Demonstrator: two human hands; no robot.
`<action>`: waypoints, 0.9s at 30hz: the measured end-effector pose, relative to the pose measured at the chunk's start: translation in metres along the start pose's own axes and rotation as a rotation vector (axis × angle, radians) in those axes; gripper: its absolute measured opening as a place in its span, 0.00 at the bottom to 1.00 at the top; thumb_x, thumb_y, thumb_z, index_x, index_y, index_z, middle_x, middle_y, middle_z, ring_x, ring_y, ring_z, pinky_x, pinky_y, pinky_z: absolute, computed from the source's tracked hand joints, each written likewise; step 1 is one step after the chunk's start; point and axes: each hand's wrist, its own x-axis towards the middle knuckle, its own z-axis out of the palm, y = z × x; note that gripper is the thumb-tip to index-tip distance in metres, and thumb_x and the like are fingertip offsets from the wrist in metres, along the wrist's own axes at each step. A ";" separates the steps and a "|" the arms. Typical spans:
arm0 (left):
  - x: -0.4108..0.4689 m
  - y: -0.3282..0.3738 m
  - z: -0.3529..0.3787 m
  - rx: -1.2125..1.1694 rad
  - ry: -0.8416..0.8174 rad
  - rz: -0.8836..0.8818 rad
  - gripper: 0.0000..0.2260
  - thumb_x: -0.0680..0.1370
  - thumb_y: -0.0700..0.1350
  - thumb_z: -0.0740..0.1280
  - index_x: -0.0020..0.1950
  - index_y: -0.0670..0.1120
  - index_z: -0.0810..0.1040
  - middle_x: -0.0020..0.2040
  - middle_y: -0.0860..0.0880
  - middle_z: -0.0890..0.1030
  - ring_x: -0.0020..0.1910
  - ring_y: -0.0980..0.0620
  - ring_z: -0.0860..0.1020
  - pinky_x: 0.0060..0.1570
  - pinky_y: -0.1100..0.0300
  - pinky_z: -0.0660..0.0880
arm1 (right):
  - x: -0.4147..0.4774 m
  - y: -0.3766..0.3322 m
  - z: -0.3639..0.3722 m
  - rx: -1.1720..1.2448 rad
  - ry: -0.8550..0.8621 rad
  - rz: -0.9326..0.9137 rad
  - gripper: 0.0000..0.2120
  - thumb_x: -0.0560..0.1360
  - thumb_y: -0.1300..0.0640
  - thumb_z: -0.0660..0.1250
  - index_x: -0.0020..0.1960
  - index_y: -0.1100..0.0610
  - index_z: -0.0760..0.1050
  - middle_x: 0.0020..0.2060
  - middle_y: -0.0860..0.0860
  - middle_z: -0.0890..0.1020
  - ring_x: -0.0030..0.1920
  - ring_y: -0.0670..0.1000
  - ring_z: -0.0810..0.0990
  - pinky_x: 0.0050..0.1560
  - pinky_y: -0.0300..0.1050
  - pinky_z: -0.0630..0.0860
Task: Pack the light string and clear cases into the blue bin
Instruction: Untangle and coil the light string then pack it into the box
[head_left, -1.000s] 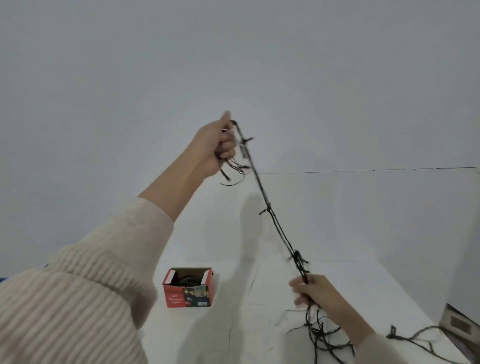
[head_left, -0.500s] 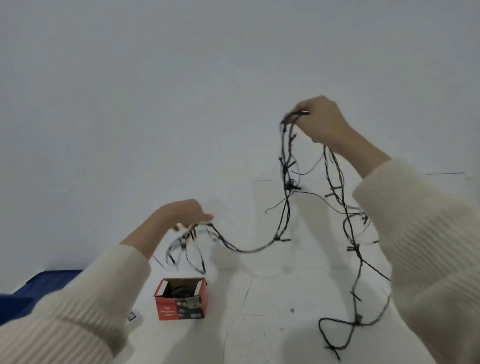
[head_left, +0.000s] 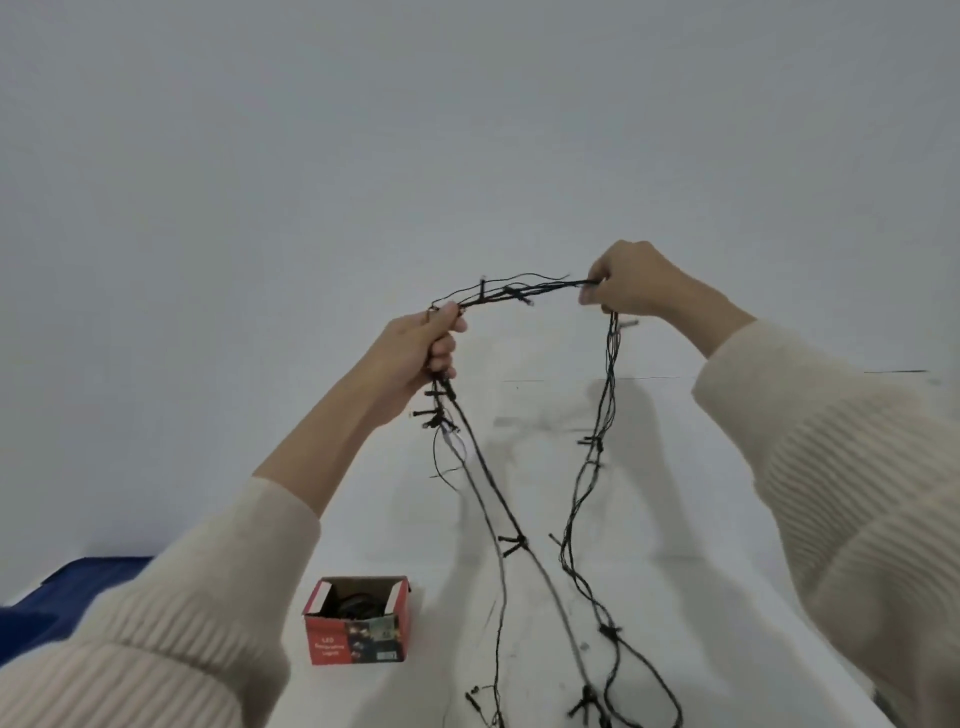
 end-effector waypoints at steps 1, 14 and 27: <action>-0.001 -0.004 -0.005 0.033 -0.026 -0.029 0.11 0.81 0.48 0.59 0.42 0.46 0.74 0.24 0.55 0.67 0.23 0.57 0.66 0.31 0.65 0.71 | 0.001 0.001 -0.004 0.040 0.032 0.019 0.08 0.75 0.58 0.65 0.46 0.60 0.82 0.40 0.58 0.81 0.38 0.52 0.76 0.40 0.40 0.69; 0.005 0.025 0.074 0.078 -0.182 0.016 0.33 0.74 0.52 0.69 0.74 0.48 0.56 0.62 0.52 0.74 0.62 0.55 0.71 0.66 0.51 0.64 | 0.007 -0.070 -0.027 0.352 -0.049 -0.163 0.17 0.77 0.46 0.62 0.40 0.56 0.81 0.32 0.50 0.78 0.35 0.47 0.75 0.39 0.40 0.70; -0.019 -0.034 0.001 0.298 -0.306 -0.413 0.05 0.77 0.44 0.66 0.47 0.43 0.78 0.24 0.54 0.65 0.23 0.56 0.64 0.34 0.64 0.75 | -0.001 -0.018 -0.021 1.001 0.191 0.344 0.14 0.79 0.55 0.59 0.34 0.53 0.72 0.23 0.48 0.72 0.23 0.48 0.69 0.27 0.35 0.69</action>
